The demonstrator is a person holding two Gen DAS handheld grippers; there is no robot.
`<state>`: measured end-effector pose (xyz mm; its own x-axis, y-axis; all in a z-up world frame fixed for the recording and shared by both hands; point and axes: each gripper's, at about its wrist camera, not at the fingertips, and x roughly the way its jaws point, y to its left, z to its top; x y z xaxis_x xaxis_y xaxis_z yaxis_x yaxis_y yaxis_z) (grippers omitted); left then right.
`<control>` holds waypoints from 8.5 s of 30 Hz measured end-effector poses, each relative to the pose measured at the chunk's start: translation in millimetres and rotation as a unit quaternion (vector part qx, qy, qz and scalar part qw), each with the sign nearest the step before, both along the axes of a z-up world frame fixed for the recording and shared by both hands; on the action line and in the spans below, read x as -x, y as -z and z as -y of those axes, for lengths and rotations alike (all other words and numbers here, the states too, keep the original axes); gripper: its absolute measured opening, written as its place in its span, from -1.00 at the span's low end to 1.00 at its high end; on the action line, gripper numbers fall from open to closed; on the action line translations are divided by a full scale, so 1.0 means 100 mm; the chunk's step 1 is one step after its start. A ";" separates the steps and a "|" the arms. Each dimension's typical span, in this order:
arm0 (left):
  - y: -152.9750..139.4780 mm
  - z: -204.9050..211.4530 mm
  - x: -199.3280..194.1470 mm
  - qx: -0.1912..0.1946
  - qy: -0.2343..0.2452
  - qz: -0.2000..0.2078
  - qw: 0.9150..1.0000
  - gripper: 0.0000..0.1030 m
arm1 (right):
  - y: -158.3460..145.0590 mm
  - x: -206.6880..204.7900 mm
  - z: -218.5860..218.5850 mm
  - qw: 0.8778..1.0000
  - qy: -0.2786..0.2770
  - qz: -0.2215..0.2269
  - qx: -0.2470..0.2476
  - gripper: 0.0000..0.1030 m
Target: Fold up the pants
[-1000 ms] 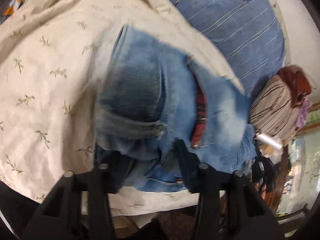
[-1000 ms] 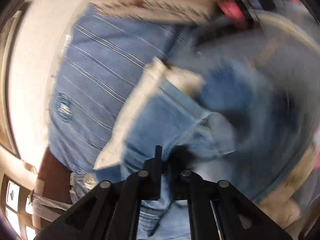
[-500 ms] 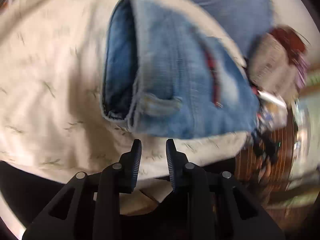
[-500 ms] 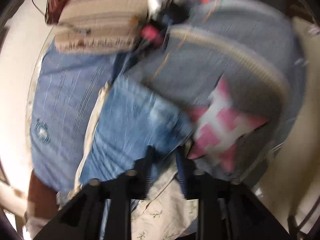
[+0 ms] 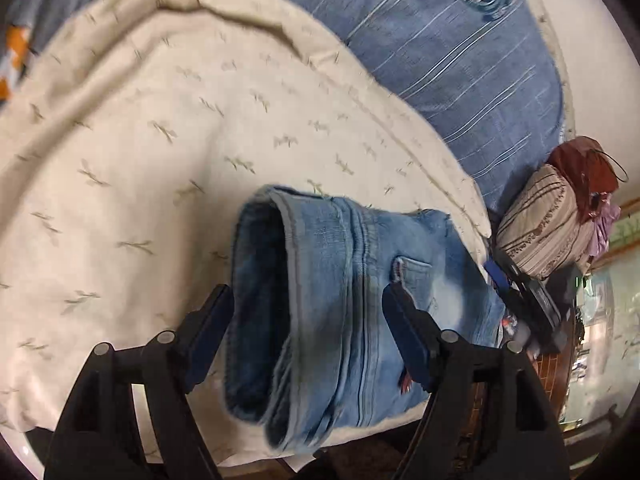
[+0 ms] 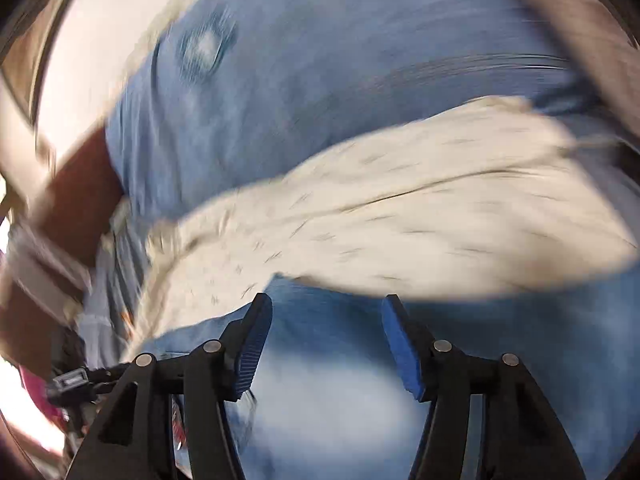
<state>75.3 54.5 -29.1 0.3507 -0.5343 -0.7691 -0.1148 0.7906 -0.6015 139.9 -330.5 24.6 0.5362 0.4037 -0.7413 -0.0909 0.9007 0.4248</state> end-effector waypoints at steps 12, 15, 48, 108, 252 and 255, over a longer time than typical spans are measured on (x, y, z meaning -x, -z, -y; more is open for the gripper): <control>0.08 0.19 -0.30 -0.060 0.033 0.000 0.998 -0.55 | 0.41 -0.43 -0.67 0.983 -0.071 -0.032 0.169 -0.98; 0.06 0.01 -0.23 -0.012 0.012 -0.011 1.000 -0.56 | 0.28 -0.26 -0.51 0.993 -0.036 -0.017 0.113 -0.81; -0.08 0.11 0.97 -0.016 0.112 -0.008 0.994 -0.29 | 0.51 1.86 0.13 0.976 -0.021 -0.102 -0.189 -0.72; -0.11 5.87 -0.41 -0.215 0.579 0.108 0.779 0.74 | 0.94 2.49 3.02 0.892 0.361 0.131 -0.237 0.22; -0.32 -0.08 0.34 -0.021 -0.004 0.016 1.000 0.10 | 0.30 1.63 -0.42 0.979 -0.108 -0.026 -0.172 0.16; -0.10 -0.25 0.49 0.022 -0.016 -0.004 1.000 0.22 | 0.47 1.60 -0.70 0.970 -0.147 -0.067 -0.180 0.21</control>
<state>26.3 79.8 -19.1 0.3620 -0.5565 -0.7478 -0.1458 0.7586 -0.6351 -20.0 -260.3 -22.2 0.2673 0.7706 -0.5785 -0.2446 0.6349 0.7328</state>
